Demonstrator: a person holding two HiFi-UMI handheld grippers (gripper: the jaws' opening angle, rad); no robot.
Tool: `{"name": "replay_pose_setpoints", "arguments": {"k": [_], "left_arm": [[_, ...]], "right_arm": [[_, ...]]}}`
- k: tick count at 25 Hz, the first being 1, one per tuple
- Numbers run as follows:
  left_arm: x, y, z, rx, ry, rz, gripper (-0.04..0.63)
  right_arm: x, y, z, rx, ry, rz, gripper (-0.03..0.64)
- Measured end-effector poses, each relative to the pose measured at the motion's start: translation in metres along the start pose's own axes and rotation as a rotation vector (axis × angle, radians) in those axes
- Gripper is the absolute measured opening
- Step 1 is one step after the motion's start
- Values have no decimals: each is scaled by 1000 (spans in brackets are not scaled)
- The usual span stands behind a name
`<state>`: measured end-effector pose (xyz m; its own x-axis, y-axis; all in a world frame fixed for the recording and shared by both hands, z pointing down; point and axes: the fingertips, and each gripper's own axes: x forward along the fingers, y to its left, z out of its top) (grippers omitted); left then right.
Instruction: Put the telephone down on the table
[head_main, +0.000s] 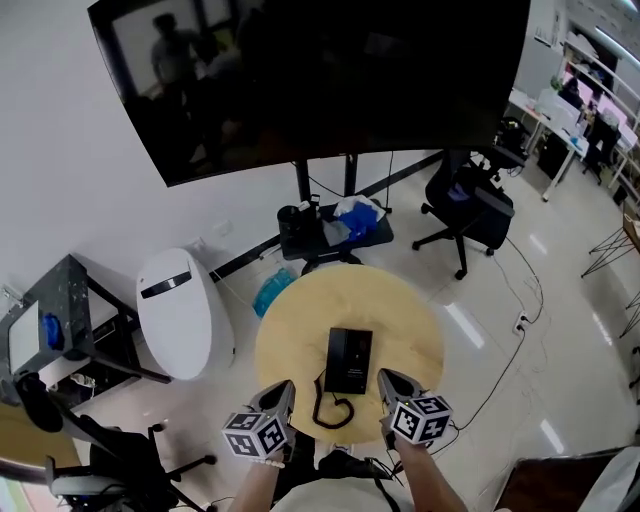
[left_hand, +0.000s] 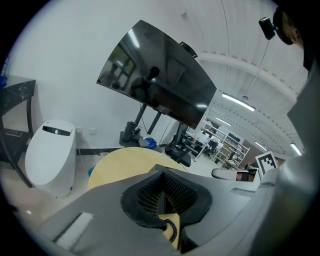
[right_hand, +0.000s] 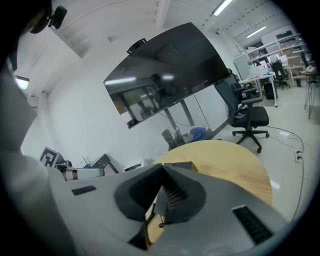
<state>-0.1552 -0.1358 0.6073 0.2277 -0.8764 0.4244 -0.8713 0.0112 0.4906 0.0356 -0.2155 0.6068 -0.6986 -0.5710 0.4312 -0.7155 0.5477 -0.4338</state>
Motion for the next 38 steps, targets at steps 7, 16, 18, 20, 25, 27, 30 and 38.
{"name": "replay_pose_setpoints", "arguments": {"k": [7, 16, 18, 20, 25, 27, 30, 38], "left_arm": [[-20, 1, 3, 8, 3, 19, 3], [-39, -4, -5, 25, 52, -61, 3], [-45, -5, -5, 30, 55, -78, 3], [-47, -7, -5, 35, 60, -101, 3], [-41, -17, -11, 62, 106, -164, 3], [-39, -23, -14, 70, 126, -189, 3], [-39, -31, -18, 87, 154, -225, 3], [-43, -40, -28, 137, 223, -276, 3]], "right_arm": [[-9, 26, -2, 10, -23, 36, 2], [-35, 57, -22, 25, -35, -9, 2], [-41, 67, -27, 22, -38, -20, 2], [-46, 72, -29, 21, -46, -36, 2], [-61, 67, -32, 38, -75, -105, 2], [-71, 65, -37, 54, -80, -135, 3], [-86, 63, -48, 88, -86, -181, 3], [-104, 67, -67, 142, -104, -274, 3]]}}
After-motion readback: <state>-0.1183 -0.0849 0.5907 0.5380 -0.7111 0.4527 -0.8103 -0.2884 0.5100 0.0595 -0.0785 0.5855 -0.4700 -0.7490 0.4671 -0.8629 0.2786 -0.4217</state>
